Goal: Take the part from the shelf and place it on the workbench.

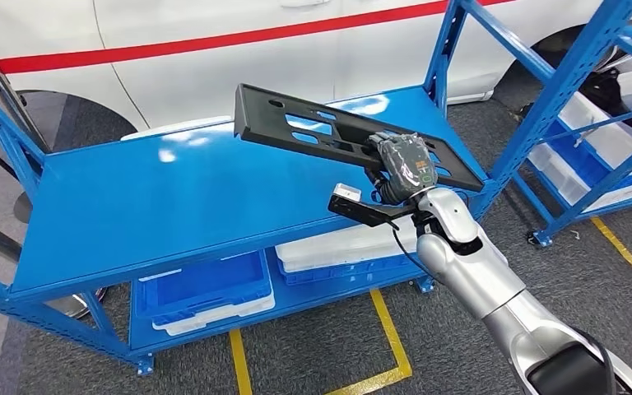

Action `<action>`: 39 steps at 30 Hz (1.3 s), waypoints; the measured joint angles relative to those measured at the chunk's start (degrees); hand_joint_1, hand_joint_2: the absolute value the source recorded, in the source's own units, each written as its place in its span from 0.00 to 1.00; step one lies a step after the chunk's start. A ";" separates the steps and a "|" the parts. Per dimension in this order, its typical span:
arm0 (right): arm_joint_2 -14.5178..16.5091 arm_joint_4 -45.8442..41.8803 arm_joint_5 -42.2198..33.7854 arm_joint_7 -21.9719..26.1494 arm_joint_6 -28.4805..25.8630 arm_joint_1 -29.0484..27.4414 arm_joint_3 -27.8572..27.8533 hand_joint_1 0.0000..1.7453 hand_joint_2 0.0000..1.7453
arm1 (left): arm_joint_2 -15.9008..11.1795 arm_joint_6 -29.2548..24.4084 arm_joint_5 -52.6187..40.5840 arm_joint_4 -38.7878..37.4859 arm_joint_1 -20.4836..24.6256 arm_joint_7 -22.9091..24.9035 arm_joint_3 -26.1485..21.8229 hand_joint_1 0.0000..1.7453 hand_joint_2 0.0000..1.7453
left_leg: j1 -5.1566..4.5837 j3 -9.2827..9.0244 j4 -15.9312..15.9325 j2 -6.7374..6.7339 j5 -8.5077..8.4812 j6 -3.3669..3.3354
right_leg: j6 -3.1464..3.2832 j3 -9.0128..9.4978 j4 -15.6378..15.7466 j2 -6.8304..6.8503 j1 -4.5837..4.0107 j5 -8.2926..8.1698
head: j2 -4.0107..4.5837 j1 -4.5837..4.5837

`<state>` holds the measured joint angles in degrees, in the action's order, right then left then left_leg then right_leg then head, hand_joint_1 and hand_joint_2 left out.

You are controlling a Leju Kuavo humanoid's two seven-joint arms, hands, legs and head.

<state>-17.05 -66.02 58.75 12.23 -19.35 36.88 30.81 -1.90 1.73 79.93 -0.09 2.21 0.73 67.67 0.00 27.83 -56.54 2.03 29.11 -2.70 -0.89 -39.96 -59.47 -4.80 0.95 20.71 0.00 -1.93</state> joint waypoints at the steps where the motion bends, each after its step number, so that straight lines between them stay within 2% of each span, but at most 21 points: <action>1: -0.14 -0.01 -0.04 0.04 0.15 0.13 0.01 1.00 1.00 | -0.01 -0.01 -0.01 0.04 -0.08 0.12 0.15 0.00 1.00 | 0.14 0.31 0.58 -0.85 -0.84 -0.29 | -0.14 -0.62 -1.34 0.95 -0.14 1.69 | 0.00 -0.03; 4: -0.25 -0.02 -0.15 0.12 0.60 0.46 0.03 1.00 1.00 | -0.04 -0.02 -0.02 0.16 -0.47 0.30 0.58 0.00 1.00 | 0.10 2.32 0.63 -3.09 -2.61 -0.69 | -0.44 -3.34 -10.85 4.01 -0.11 9.00 | 0.00 -0.09; 6: -0.29 -0.01 -0.22 0.09 0.80 0.42 0.04 1.00 1.00 | -0.03 -0.04 -0.02 0.22 -0.57 0.34 0.69 0.00 1.00 | 0.10 4.17 -0.27 -4.50 -3.24 -0.47 | -0.87 -3.14 -14.68 4.56 0.17 9.31 | 0.00 -0.10; 8: -0.35 -0.03 -0.30 0.00 0.86 0.48 0.03 1.00 1.00 | -0.04 -0.07 -0.02 0.26 -0.56 0.42 0.73 0.00 1.00 | 0.16 6.02 -1.60 -5.86 -3.58 -0.15 | -1.28 0.89 -10.98 5.62 0.47 7.06 | 0.00 -0.11; 10: -0.38 -0.22 -0.34 -0.13 0.86 0.62 0.04 1.00 1.00 | -0.09 -0.09 -0.03 0.29 -0.59 0.47 0.75 0.00 1.00 | -0.04 7.42 -2.86 -7.00 -3.75 0.34 | -1.04 5.49 -4.49 7.66 0.10 7.04 | 0.00 -0.07; 12: -0.40 -0.45 -0.37 -0.20 0.85 0.67 0.04 1.00 1.00 | -0.14 -0.12 -0.03 0.31 -0.60 0.47 0.78 0.00 1.00 | -0.31 7.92 -3.42 -8.02 -4.04 0.99 | 0.05 6.69 -1.68 8.19 -0.41 7.84 | 0.00 -0.03; 14: -0.45 -0.52 -0.35 -0.22 0.84 0.62 0.04 1.00 1.00 | -0.19 -0.15 -0.04 0.31 -0.58 0.48 0.81 0.00 1.00 | -0.22 8.07 -3.66 -8.39 -4.14 1.80 | 1.30 5.91 -1.31 7.08 -0.30 6.94 | 0.00 -0.03; 16: -0.48 -0.63 -0.24 -0.30 0.84 0.56 0.07 1.00 1.00 | -0.26 -0.18 -0.04 0.33 -0.61 0.53 0.90 0.00 1.00 | 0.01 8.93 -5.85 -6.02 -1.13 2.62 | 2.21 4.84 -0.89 6.15 -0.07 5.59 | 0.00 -0.03; 18: -0.48 -0.85 -0.08 -0.48 0.82 0.52 0.11 1.00 1.00 | -0.28 -0.26 -0.04 0.34 -0.67 0.58 1.05 0.00 1.00 | 0.12 10.45 -11.79 -3.14 4.71 3.01 | 2.65 3.31 -0.71 5.06 -0.04 4.10 | 0.00 -0.03; 20: -0.48 -0.95 0.05 -0.76 0.82 0.36 0.17 1.00 1.00 | -0.28 -0.36 -0.04 0.35 -0.69 0.58 1.15 0.00 1.00 | 0.10 11.02 -17.54 -2.41 7.71 2.86 | 2.73 1.47 -0.73 3.69 -0.23 2.60 | 0.00 -0.03; 22: -0.48 -0.97 0.17 -1.04 0.80 0.07 0.22 1.00 1.00 | -0.28 -0.39 -0.04 0.36 -0.65 0.58 1.22 0.00 1.00 | -0.01 8.47 -16.85 -2.02 5.71 2.18 | 2.65 -0.25 -0.76 2.22 -0.44 1.13 | 0.00 -0.03; 25: -0.45 -1.41 0.36 -1.34 0.75 -0.12 0.26 1.00 1.00 | -0.49 -0.44 -0.04 0.36 -0.62 0.58 1.34 0.00 1.00 | -0.38 0.10 -5.55 0.96 3.18 0.47 | 2.23 -1.94 -0.67 0.16 -0.59 -0.99 | 0.00 -0.04; 27: -0.43 -1.80 0.62 -1.44 0.74 -0.14 0.32 1.00 1.00 | -0.66 -0.48 -0.04 0.37 -0.63 0.58 1.48 0.00 1.00 | -0.60 -2.55 -0.91 2.02 3.60 0.01 | 1.58 -2.20 0.00 -1.04 -0.41 -2.55 | 0.00 0.00; 29: -0.45 -1.92 0.95 -1.71 0.77 -0.24 0.40 1.00 1.00 | -0.56 -0.44 -0.04 0.44 -0.46 0.58 1.58 0.00 1.00 | -0.47 -2.14 0.19 0.77 2.19 -0.11 | 0.81 -2.36 1.21 -1.88 -0.45 -3.90 | 0.00 0.08; 30: -0.45 -2.02 1.14 -1.96 0.81 -0.28 0.44 1.00 1.00 | -0.51 -0.38 -0.04 0.49 -0.35 0.58 1.61 0.00 1.00 | -0.31 -1.77 0.79 -0.03 1.24 -0.36 | 0.58 -2.76 1.03 -1.23 -0.60 -3.09 | 0.00 0.08; 32: -0.22 -2.43 1.83 -2.85 0.89 -0.36 0.60 1.00 1.00 | -0.46 -0.20 -0.04 0.60 -0.32 0.56 1.69 0.00 1.00 | -0.05 -0.47 1.61 -1.81 -0.75 -0.76 | 0.30 -4.18 -3.20 1.84 -0.61 2.53 | 0.00 0.06; 34: 0.21 -3.05 2.74 -4.17 0.92 -0.48 0.89 1.00 1.00 | -0.53 0.06 -0.08 0.65 -0.64 0.49 1.87 0.00 1.00 | -0.10 1.32 1.51 -3.50 -2.10 -0.80 | -0.28 -5.42 -10.95 4.03 -0.12 7.84 | 0.00 0.05; 35: 0.43 -3.39 3.12 -4.89 0.94 -0.66 1.08 1.00 1.00 | -0.55 0.20 -0.13 0.66 -0.74 0.39 2.01 0.00 1.00 | -0.09 2.30 1.24 -4.39 -2.64 -0.65 | -0.64 -5.54 -14.24 4.44 0.22 8.07 | 0.00 0.04; 37: 0.58 -4.09 3.62 -6.04 0.99 -1.16 1.40 1.00 1.00 | -0.58 0.49 -0.25 0.71 -0.78 0.15 2.32 0.00 1.00 | 0.01 4.37 0.35 -5.96 -3.47 -0.21 | -1.36 -3.55 -16.12 5.07 0.90 5.29 | 0.00 0.04; 38: 0.59 -4.52 3.78 -6.49 1.05 -1.39 1.54 1.00 1.00 | -0.64 0.61 -0.34 0.73 -0.74 0.01 2.52 0.00 1.00 | 0.02 5.33 -0.35 -6.64 -3.74 0.08 | -1.69 -0.88 -13.99 5.99 1.20 4.38 | 0.00 0.04; 39: 0.59 -5.01 3.89 -6.85 1.10 -1.54 1.63 1.00 1.00 | -0.76 0.69 -0.43 0.76 -0.76 -0.10 2.76 0.00 1.00 | -0.02 6.21 -1.17 -7.21 -3.86 0.40 | -1.92 2.49 -10.15 7.24 1.23 4.96 | 0.00 0.04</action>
<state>-16.46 -71.03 62.63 5.39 -18.25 35.33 32.44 -2.67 2.42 79.50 0.67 1.45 0.63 70.43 -0.02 34.04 -57.71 -5.18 25.24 -2.30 -2.81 -37.48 -69.62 2.44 2.19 25.67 0.00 -1.89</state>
